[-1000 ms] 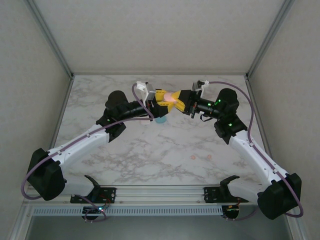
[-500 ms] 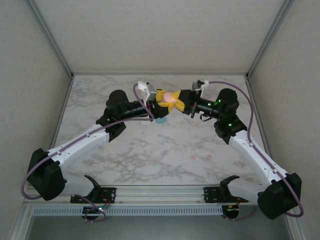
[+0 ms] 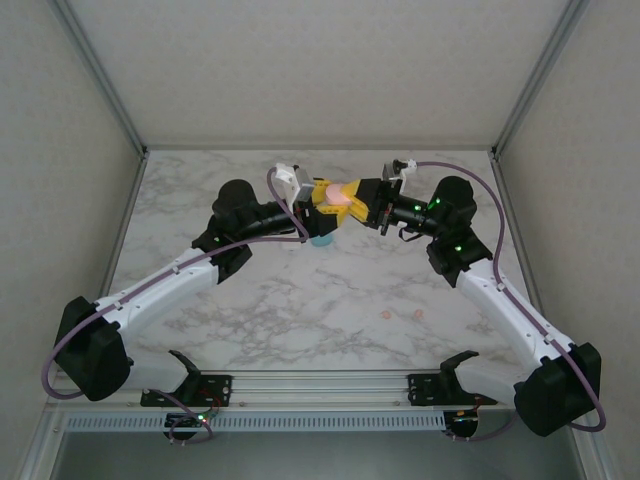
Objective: Insert the wireless bluetooth earbuds into the charging case
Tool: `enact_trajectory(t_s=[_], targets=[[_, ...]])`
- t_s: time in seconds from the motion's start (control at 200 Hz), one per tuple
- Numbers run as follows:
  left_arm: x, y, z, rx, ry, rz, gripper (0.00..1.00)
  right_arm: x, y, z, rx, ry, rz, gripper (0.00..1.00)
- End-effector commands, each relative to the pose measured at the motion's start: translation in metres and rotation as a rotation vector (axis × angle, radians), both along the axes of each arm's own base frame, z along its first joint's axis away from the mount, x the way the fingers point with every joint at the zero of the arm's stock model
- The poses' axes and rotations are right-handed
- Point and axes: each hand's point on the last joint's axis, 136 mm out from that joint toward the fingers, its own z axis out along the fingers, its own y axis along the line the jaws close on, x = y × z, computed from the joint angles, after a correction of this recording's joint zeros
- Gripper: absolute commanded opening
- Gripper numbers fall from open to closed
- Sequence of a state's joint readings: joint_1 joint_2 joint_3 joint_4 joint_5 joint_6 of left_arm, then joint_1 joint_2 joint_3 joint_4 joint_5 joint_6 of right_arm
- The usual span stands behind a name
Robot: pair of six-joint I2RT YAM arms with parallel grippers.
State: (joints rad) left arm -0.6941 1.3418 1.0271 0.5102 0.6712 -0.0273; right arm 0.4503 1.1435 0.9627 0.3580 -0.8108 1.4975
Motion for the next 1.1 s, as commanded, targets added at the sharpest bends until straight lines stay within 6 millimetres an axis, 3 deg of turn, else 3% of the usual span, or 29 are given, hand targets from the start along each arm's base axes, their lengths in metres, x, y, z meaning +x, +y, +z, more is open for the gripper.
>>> enact_trajectory(t_s=[0.0,0.075,0.546,0.841,0.976,1.096], targets=[[-0.003,-0.002,0.014,-0.015,-0.031,-0.009,0.43,-0.009,-0.001,0.015,0.024,-0.055,0.010,0.04],[-0.004,-0.003,0.014,-0.014,-0.027,-0.017,0.38,-0.009,-0.002,0.016,0.030,-0.058,0.006,0.04],[-0.005,-0.003,0.021,-0.056,-0.015,-0.025,0.48,-0.008,-0.001,0.007,0.014,-0.040,0.003,0.05],[-0.006,-0.005,0.017,-0.040,-0.010,-0.037,0.29,-0.011,-0.003,0.013,0.024,-0.054,0.005,0.06],[-0.006,-0.005,0.016,-0.030,-0.017,-0.035,0.23,-0.011,-0.004,0.007,-0.003,-0.046,-0.003,0.15],[-0.008,-0.003,0.012,-0.001,-0.025,-0.032,0.20,-0.013,-0.011,0.003,-0.100,-0.075,-0.054,0.37]])
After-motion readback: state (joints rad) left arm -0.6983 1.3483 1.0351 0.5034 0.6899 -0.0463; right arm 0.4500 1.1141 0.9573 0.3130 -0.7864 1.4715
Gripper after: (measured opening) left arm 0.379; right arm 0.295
